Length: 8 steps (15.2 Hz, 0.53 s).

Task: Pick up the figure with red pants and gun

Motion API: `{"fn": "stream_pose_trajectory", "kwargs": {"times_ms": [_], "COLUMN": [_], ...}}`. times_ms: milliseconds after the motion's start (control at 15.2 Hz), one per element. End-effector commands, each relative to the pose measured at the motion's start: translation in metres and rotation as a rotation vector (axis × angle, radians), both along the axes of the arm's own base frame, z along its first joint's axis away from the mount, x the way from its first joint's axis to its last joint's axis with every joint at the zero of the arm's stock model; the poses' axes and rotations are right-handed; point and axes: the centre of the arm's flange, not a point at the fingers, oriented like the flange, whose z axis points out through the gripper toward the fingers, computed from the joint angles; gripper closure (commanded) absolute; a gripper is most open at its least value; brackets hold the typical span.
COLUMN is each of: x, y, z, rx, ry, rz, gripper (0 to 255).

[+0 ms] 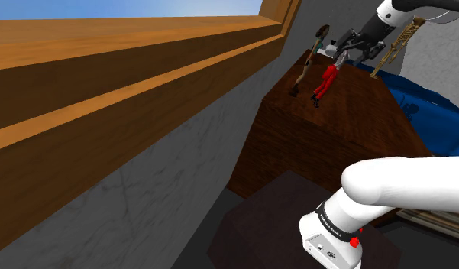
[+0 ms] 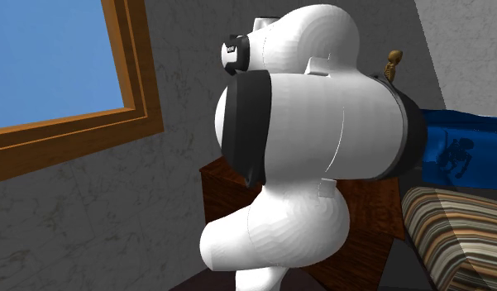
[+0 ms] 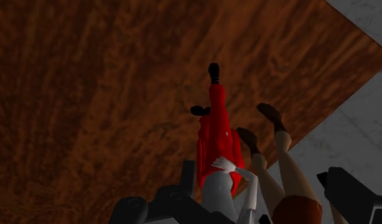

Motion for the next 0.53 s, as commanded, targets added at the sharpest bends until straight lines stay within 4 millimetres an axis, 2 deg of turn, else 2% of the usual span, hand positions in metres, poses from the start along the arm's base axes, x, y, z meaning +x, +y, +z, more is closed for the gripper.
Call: {"fn": "stream_pose_trajectory", "kwargs": {"times_ms": [0, 66, 132, 462], "x": [-0.0003, -0.0004, -0.0015, -0.0016], "y": [-0.0010, -0.0009, -0.0013, -0.0014], "z": [-0.0091, -0.0092, -0.0087, -0.0092], "rx": [0.000, 0.000, 0.000, 0.000], "ry": [0.000, 0.000, 0.000, 0.000], "rz": [0.000, 0.000, 0.000, 0.000], "gripper": [0, 0, 255, 255]}}
